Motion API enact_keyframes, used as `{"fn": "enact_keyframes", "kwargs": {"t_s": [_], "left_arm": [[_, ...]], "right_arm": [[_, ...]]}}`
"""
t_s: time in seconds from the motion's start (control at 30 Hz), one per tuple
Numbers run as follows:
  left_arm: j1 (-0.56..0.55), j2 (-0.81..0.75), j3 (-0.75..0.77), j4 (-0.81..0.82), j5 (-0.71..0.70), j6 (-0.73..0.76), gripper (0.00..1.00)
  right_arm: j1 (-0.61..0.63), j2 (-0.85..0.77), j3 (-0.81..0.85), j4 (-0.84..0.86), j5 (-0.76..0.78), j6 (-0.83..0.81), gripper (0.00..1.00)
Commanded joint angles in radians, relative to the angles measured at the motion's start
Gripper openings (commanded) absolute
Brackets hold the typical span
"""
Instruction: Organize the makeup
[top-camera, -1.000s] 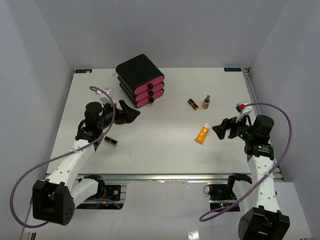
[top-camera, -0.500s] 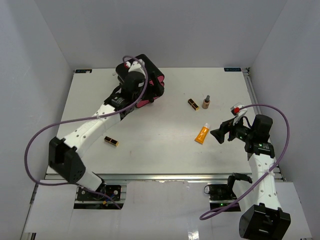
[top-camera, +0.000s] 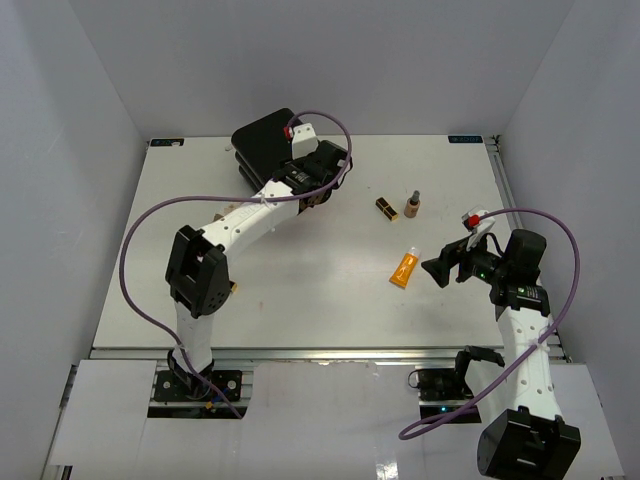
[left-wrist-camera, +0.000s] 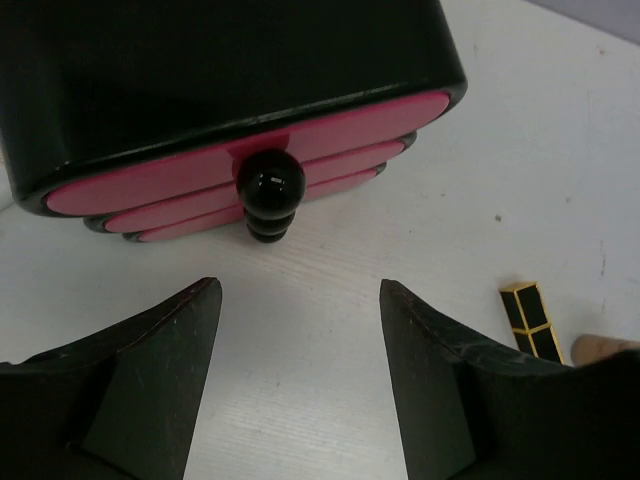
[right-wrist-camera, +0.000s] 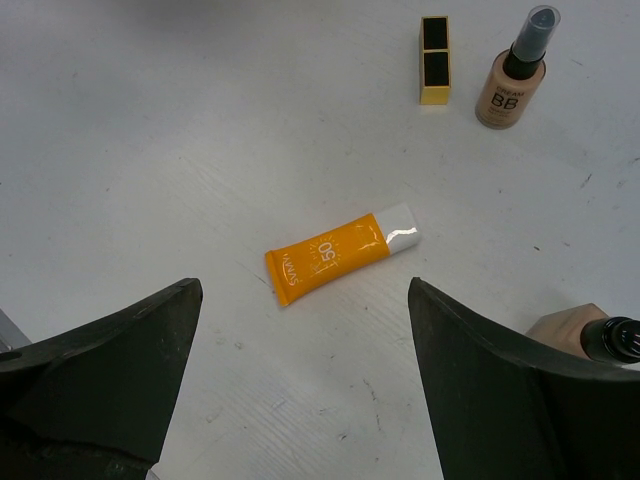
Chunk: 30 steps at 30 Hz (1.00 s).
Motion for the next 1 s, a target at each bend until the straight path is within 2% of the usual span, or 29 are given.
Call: {"fn": "enact_keyframes", "kwargs": {"t_s": [0.0, 0.1, 0.27, 0.63, 0.87, 0.97], "left_arm": [[0.023, 0.046, 0.125, -0.043, -0.088, -0.011, 0.70], [0.046, 0.094, 0.181, -0.054, -0.054, -0.002, 0.64], [0.068, 0.155, 0.243, -0.074, -0.047, 0.017, 0.64], [0.096, 0.195, 0.271, -0.076, -0.044, 0.034, 0.62], [0.104, 0.214, 0.287, -0.075, -0.025, 0.041, 0.40], [0.104, 0.204, 0.272, -0.076, -0.012, 0.037, 0.36]], "right_arm": [[-0.007, -0.014, 0.044, 0.001, 0.009, -0.007, 0.90], [-0.010, -0.014, 0.045, 0.001, 0.013, -0.007, 0.90], [-0.016, -0.016, 0.046, 0.001, 0.020, -0.007, 0.90], [-0.017, -0.011, 0.046, 0.001, 0.029, -0.005, 0.90], [-0.021, -0.012, 0.046, 0.001, 0.032, -0.005, 0.90], [-0.021, -0.013, 0.046, 0.001, 0.032, -0.005, 0.90]]}}
